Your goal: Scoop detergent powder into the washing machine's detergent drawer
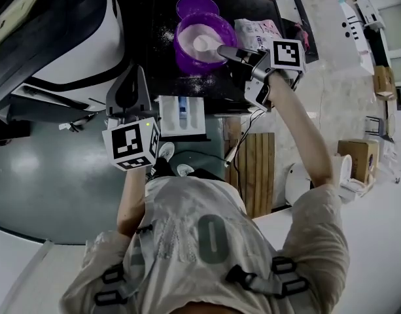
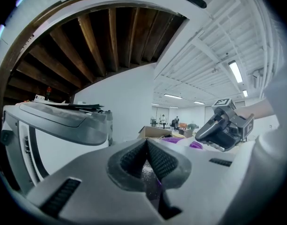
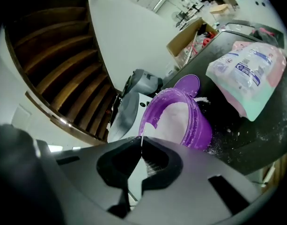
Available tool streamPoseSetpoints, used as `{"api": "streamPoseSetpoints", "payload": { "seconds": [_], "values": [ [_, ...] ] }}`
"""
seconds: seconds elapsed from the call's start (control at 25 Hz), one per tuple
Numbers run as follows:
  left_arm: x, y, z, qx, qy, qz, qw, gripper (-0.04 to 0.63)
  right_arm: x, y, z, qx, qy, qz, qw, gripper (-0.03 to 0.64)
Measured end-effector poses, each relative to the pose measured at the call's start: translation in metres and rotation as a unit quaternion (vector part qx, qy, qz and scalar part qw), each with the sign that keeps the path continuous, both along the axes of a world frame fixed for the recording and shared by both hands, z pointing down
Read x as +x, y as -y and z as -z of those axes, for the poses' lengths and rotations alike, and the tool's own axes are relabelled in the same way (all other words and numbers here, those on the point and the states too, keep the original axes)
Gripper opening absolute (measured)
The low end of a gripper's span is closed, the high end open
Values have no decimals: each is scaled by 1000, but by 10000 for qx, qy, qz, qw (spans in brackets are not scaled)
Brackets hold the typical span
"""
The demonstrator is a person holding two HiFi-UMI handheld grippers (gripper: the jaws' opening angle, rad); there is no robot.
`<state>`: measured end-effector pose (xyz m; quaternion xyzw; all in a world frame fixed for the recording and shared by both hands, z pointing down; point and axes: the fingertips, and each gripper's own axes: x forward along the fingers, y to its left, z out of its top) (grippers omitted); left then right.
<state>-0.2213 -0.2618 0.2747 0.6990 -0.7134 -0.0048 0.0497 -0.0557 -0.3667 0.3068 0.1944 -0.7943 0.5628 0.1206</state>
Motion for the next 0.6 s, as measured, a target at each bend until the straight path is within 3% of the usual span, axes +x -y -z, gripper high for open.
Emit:
{"api": "streamPoseSetpoints", "payload": {
  "seconds": [0.2,0.36,0.6],
  "values": [
    [9,4,6,74,91,-94,9999,20,11,1,15,-231,1162,-1237,9852,10],
    [15,3,7,106,118,-137,9998,20,24,-8,23,-353,2000,-2093,9565,11],
    [20,-2,14,260,161,-177,9994,20,38,-43,34,-214,2568,-2965,9196,9]
  ]
}}
